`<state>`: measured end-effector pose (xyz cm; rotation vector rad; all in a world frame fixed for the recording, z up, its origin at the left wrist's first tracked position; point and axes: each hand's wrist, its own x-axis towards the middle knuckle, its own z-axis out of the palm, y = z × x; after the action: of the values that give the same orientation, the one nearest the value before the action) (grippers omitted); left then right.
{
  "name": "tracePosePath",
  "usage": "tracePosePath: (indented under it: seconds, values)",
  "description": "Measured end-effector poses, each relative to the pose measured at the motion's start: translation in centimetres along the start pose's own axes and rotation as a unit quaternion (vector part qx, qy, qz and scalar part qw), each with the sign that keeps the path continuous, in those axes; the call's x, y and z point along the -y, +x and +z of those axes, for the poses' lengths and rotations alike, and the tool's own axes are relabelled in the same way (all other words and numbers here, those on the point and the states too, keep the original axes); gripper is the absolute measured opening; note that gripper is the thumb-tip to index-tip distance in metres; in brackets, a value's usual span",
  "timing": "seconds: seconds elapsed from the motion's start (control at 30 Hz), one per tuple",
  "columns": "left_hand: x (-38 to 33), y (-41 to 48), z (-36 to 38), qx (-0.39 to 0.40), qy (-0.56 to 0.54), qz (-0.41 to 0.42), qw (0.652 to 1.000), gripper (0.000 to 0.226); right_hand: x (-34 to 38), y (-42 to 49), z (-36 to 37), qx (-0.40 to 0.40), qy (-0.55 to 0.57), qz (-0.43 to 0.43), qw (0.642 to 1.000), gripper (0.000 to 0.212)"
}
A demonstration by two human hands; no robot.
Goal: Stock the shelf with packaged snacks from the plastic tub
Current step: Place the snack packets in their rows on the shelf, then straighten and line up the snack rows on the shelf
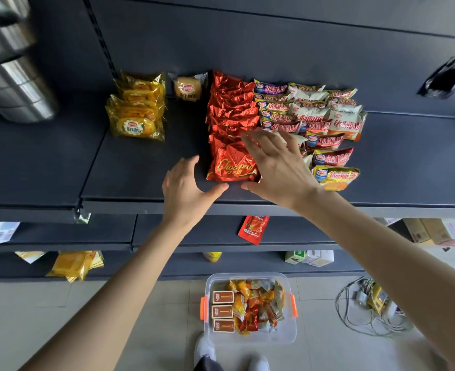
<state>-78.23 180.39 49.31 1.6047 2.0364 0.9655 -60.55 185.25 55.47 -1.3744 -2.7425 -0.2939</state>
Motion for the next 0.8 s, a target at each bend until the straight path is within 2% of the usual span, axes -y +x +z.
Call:
tracePosePath:
  seconds: [0.17,0.33,0.6,0.7,0.8]
  values:
    - [-0.8,-3.7,-1.3,0.024,0.102,0.039,0.994,0.086,0.6,-3.9,-1.3,0.038,0.013,-0.044,0.998,0.089]
    - [-1.4,-9.3,-0.4,0.077,0.225,0.08,0.968,0.089,0.6,-9.2,0.4,0.081,0.029,-0.075,0.993,0.089]
    - [-0.7,-17.4,5.6,0.128,0.273,0.094,0.949,0.085,-0.2,-18.5,7.1,0.143,0.077,-0.084,0.983,0.088]
    - [2.0,-20.6,9.2,0.172,0.269,0.062,0.946,0.084,-0.2,-20.9,11.4,0.203,0.093,-0.073,0.972,0.087]
    - [5.9,-25.1,12.8,0.267,0.289,-0.004,0.919,0.09,0.4,-23.7,17.0,0.262,0.122,-0.031,0.957,0.086]
